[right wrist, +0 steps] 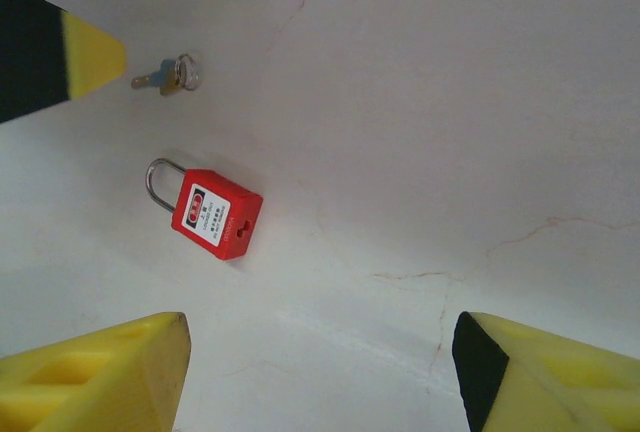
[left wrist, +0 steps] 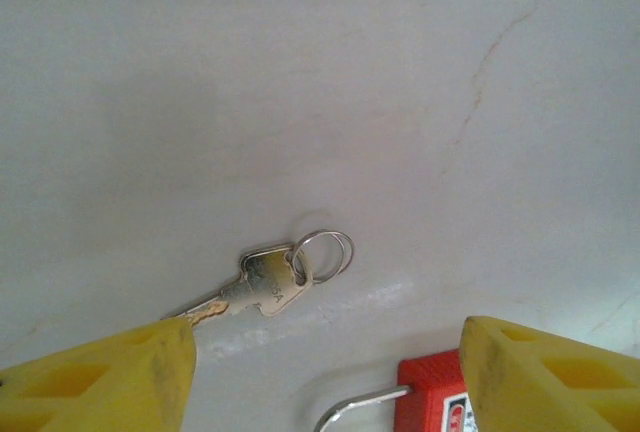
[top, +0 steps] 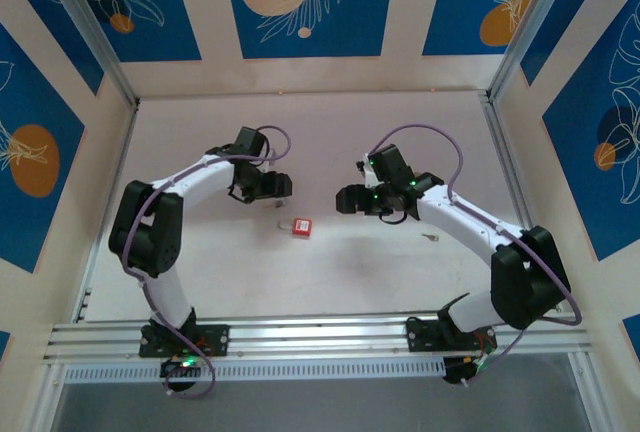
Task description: Unlock with the key
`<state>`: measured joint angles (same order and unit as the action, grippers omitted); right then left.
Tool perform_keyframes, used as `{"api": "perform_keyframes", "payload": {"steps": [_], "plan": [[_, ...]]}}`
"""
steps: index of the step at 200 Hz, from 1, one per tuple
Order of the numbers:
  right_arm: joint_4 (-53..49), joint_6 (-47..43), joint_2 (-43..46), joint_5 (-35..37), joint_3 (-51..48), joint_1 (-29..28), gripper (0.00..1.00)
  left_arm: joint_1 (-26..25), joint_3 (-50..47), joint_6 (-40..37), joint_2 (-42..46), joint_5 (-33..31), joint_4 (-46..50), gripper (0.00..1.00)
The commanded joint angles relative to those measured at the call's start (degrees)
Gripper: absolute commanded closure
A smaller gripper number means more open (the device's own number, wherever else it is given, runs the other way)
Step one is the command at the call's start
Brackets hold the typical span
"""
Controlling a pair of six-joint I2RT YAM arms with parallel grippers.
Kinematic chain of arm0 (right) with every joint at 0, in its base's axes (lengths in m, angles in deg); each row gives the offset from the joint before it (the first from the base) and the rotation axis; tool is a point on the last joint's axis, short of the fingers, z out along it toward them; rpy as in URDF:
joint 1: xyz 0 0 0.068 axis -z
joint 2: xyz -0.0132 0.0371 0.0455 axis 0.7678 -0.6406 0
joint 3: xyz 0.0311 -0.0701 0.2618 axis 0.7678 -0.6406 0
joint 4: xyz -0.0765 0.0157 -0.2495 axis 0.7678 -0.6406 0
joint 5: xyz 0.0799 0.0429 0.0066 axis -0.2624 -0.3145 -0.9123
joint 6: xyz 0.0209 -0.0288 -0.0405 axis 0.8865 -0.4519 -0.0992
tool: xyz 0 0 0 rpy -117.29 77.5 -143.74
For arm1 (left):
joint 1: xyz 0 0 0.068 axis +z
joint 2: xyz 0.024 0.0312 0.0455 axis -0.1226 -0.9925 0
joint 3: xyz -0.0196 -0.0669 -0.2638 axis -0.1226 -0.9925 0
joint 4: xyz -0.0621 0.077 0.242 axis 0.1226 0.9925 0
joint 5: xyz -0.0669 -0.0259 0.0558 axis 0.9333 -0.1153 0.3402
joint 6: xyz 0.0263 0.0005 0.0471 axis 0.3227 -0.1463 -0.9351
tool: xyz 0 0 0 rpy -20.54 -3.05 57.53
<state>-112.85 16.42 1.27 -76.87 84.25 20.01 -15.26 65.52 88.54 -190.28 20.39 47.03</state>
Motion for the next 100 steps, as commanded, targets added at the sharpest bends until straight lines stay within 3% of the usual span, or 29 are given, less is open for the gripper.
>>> {"api": "perform_keyframes", "payload": {"steps": [1, 100], "plan": [[1.0, 0.0, -1.7, -0.7, 2.0, -1.1, 0.29, 1.2, 0.5, -1.3, 4.4, -1.4, 2.5, 0.28], [2.7, -0.2, -21.0, -4.1, 18.7, -9.0, 0.37, 6.0, -12.6, 0.8, 16.6, -3.2, 0.5, 0.21]]}}
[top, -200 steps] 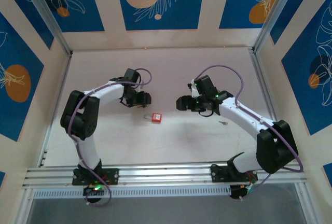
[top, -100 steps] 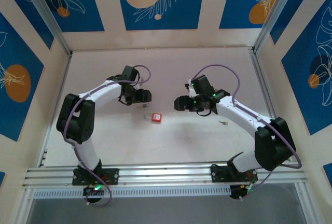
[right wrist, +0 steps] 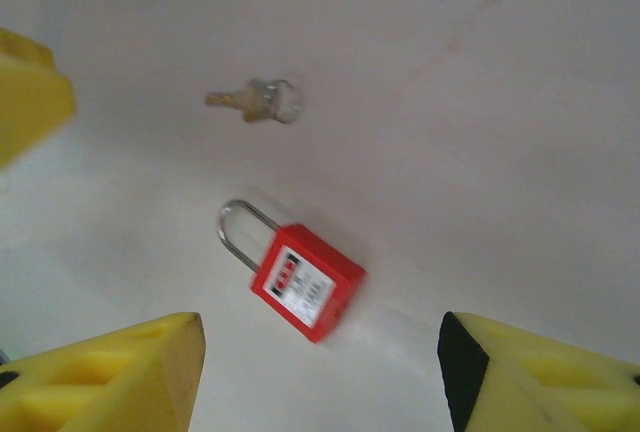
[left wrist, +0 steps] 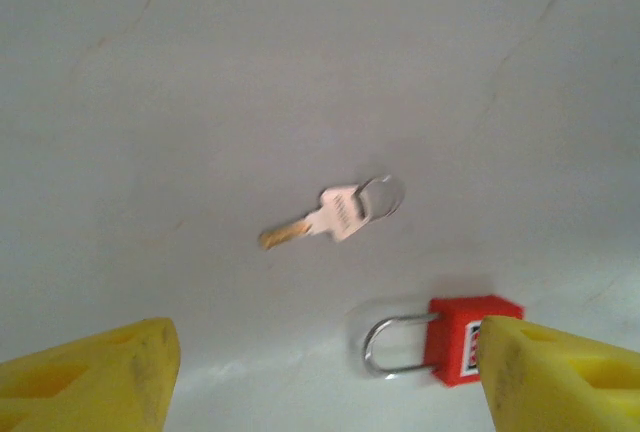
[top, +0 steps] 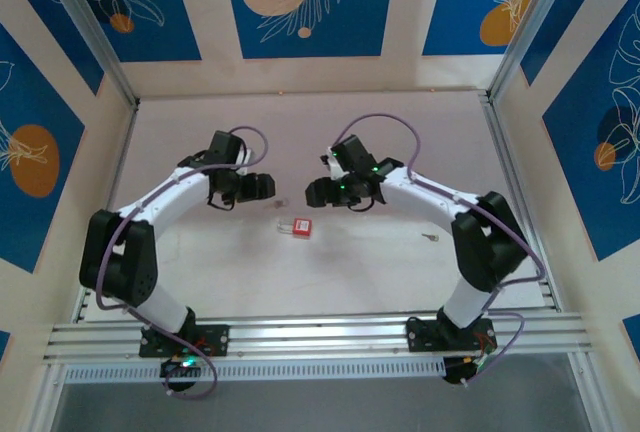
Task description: Unlock with the key
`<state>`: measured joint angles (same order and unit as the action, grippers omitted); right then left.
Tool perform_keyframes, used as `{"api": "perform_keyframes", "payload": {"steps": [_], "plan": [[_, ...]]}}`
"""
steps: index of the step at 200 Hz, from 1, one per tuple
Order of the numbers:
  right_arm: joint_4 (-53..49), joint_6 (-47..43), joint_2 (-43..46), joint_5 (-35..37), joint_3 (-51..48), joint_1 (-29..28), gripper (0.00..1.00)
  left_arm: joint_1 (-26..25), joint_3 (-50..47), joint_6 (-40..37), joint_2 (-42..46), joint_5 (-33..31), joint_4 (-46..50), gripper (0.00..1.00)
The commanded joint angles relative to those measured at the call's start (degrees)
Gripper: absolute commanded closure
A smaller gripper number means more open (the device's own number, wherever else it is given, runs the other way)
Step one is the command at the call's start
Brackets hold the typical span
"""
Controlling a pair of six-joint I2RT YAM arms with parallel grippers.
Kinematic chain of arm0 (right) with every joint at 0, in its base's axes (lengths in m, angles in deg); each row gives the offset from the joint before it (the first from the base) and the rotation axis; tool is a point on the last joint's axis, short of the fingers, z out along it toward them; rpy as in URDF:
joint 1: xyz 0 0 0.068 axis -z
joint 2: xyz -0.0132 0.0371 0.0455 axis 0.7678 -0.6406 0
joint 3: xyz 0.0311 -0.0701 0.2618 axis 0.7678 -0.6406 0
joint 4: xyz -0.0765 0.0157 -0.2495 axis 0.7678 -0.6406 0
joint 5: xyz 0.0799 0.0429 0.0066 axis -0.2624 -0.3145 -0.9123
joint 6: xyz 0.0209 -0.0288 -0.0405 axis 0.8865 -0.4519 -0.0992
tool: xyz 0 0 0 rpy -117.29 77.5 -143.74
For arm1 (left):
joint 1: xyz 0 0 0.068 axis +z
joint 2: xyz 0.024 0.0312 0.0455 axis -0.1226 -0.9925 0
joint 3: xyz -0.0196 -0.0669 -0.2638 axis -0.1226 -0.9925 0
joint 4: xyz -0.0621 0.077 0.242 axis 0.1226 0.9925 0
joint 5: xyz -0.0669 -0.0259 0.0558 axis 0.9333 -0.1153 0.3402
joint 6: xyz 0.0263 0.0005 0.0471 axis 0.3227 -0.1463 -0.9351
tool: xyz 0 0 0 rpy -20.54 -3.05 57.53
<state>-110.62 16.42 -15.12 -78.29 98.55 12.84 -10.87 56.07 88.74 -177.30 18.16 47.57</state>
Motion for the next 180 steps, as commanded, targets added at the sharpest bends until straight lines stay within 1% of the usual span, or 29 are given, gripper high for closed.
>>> {"api": "perform_keyframes", "payload": {"steps": [1, 36, 86, 102, 133, 163, 180], "plan": [[0.5, -0.3, -4.8, -2.7, 4.6, -1.8, 0.37, 1.7, -3.2, 0.5, 3.7, -1.0, 0.0, 0.21], [-0.1, -1.1, -14.0, -4.4, 12.5, -3.0, 0.41, 3.9, -8.2, 1.1, 9.3, -1.2, 0.9, 0.18], [-2.7, -2.0, -25.2, -7.5, 22.5, -3.1, 0.44, 5.2, -12.0, 1.6, 15.6, -0.9, 2.1, 0.13], [-3.0, -1.9, -27.3, -7.6, 23.9, -3.1, 0.45, 5.3, -12.5, 1.5, 16.7, -1.0, 2.7, 0.13], [-3.0, -1.6, -29.8, -10.1, 25.1, -3.2, 0.47, 5.6, -13.1, 1.5, 17.7, -0.9, 3.0, 0.12], [-3.3, -1.8, -31.9, -12.1, 27.0, -3.8, 0.5, 5.9, -13.0, 1.1, 18.1, -0.6, 2.9, 0.12], [-3.4, -1.6, -32.8, -11.8, 27.7, -3.8, 0.53, 6.0, -13.0, 1.1, 18.0, -0.3, 2.9, 0.12]]}}
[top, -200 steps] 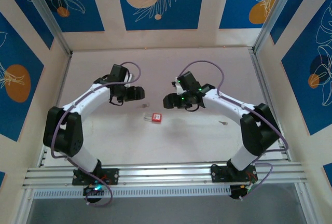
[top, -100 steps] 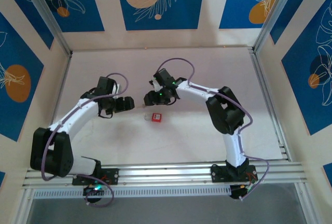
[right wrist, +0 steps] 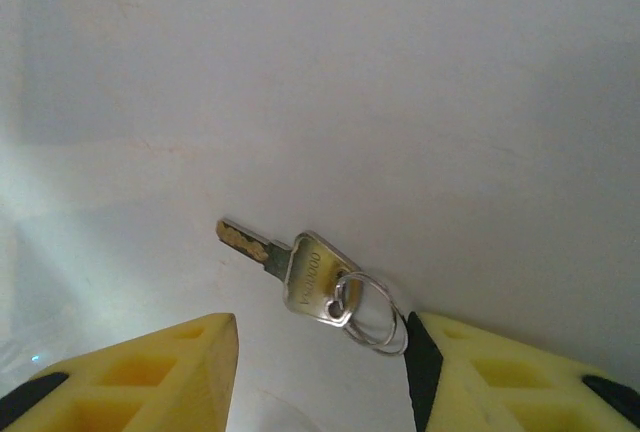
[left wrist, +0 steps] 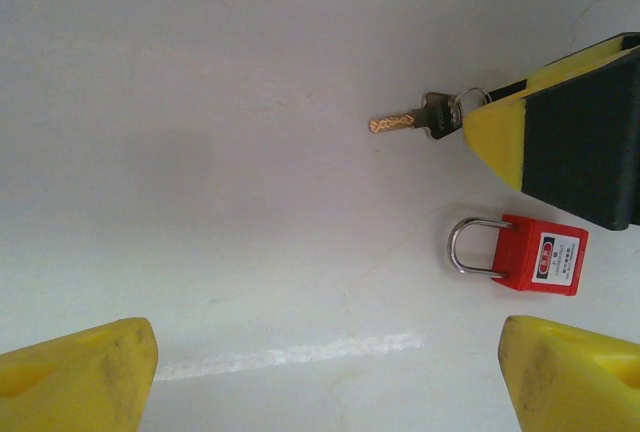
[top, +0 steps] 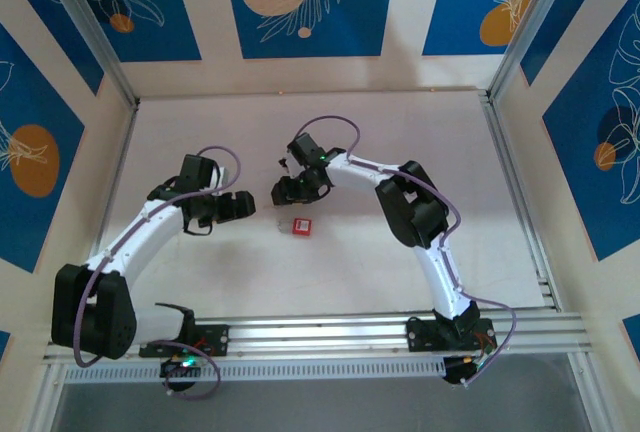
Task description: Unlock with the key
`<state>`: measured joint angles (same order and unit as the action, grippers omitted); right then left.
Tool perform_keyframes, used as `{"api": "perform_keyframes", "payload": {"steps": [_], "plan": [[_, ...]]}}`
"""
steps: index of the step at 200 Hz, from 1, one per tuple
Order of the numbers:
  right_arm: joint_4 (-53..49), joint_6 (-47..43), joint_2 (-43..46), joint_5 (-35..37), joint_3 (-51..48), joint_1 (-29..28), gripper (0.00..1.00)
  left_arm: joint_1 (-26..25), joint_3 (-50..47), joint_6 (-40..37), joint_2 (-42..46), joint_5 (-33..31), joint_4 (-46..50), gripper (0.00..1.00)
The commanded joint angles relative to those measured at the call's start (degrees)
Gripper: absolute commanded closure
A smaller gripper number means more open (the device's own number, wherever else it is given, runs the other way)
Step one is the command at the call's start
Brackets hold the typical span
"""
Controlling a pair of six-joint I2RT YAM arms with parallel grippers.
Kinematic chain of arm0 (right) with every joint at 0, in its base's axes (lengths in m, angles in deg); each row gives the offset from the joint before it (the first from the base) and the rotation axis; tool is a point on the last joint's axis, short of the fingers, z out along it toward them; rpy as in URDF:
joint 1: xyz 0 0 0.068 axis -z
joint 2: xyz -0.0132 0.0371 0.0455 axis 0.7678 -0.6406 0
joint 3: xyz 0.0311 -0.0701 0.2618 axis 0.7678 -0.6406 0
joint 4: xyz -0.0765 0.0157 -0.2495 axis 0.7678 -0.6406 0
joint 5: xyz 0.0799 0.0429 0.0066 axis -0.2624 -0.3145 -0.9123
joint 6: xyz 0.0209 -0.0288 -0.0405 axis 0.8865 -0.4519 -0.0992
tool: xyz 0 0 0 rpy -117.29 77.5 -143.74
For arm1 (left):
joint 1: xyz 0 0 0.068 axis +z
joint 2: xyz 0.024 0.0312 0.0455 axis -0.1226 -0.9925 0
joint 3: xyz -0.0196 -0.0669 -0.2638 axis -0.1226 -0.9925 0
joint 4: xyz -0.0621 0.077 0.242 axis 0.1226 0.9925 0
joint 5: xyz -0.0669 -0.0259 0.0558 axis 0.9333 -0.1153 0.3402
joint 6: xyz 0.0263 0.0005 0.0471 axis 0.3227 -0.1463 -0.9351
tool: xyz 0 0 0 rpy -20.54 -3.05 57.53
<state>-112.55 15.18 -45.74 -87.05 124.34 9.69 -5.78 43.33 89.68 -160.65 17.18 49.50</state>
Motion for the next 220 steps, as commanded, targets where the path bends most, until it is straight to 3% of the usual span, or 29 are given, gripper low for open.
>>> {"api": "perform_keyframes", "payload": {"steps": [1, 150, 220], "plan": [[-1.5, -0.3, -2.2, -3.0, 1.9, -0.7, 0.53, 0.8, -0.3, 0.2, 1.4, 0.7, 1.0, 0.12], [-3.3, -1.2, -2.2, -0.9, 4.7, -0.7, 0.92, 1.7, -0.7, -0.3, 1.8, 1.3, 0.8, 0.11], [-2.0, -0.9, 3.2, 0.1, 2.0, -1.1, 0.98, 2.1, -1.1, -0.4, 3.1, 0.5, 0.9, 0.11]]}}
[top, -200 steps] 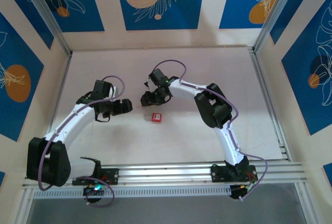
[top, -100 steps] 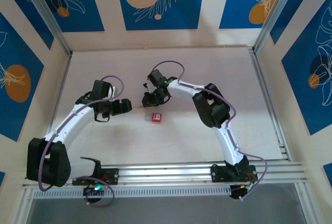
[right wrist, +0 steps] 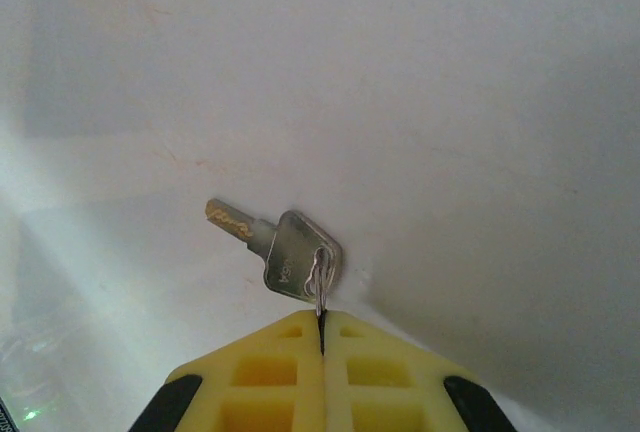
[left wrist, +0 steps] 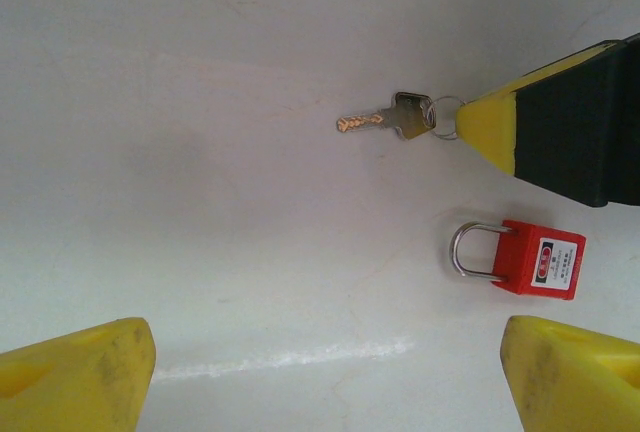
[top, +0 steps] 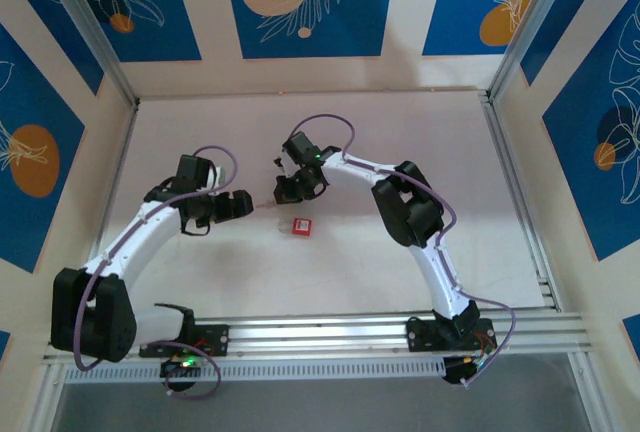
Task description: Unlock with the key
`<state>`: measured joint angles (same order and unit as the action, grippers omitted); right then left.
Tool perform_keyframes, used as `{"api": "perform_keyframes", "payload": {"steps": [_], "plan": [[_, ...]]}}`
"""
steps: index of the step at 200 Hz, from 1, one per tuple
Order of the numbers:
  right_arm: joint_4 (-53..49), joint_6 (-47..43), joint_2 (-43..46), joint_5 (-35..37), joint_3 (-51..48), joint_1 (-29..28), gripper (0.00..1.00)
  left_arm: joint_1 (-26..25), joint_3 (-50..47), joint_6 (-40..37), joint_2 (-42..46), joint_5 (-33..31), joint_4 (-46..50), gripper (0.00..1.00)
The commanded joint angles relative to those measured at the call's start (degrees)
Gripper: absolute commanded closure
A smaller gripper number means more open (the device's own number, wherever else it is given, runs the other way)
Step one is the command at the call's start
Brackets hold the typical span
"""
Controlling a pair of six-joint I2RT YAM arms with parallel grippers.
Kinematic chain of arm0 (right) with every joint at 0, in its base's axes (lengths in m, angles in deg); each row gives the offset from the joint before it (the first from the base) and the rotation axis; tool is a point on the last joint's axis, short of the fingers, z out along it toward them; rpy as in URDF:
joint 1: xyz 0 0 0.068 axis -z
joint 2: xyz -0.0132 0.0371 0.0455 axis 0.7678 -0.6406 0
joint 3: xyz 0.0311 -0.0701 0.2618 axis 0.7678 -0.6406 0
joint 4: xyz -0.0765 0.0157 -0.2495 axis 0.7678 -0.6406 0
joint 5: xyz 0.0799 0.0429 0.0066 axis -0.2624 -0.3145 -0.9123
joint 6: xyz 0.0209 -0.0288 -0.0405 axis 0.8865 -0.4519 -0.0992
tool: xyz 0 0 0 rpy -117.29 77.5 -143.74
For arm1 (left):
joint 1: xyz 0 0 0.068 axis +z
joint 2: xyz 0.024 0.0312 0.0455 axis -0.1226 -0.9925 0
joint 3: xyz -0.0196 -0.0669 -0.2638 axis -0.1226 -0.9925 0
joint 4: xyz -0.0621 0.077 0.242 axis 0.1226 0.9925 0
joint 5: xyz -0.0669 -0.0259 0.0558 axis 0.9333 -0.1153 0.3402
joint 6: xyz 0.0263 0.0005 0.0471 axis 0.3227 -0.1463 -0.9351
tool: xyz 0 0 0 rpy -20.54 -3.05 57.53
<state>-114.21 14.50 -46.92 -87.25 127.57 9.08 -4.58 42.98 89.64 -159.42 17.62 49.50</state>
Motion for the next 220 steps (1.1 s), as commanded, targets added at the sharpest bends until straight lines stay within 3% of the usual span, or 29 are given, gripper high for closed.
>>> {"api": "perform_keyframes", "payload": {"steps": [1, 112, 220], "plan": [[-0.3, -0.2, 4.4, 0.4, -1.3, -0.5, 0.98, 0.9, -0.7, -0.3, 1.9, 0.1, 0.9, 0.11], [-0.9, -0.2, 12.4, 1.2, -4.4, -0.7, 1.0, 1.0, -0.1, -1.7, 8.0, -2.7, -1.2, 0.1], [-0.7, -0.1, 18.6, 3.3, -9.2, 0.4, 1.0, 1.0, -7.3, 2.4, 15.6, -3.0, -13.2, 0.09]]}}
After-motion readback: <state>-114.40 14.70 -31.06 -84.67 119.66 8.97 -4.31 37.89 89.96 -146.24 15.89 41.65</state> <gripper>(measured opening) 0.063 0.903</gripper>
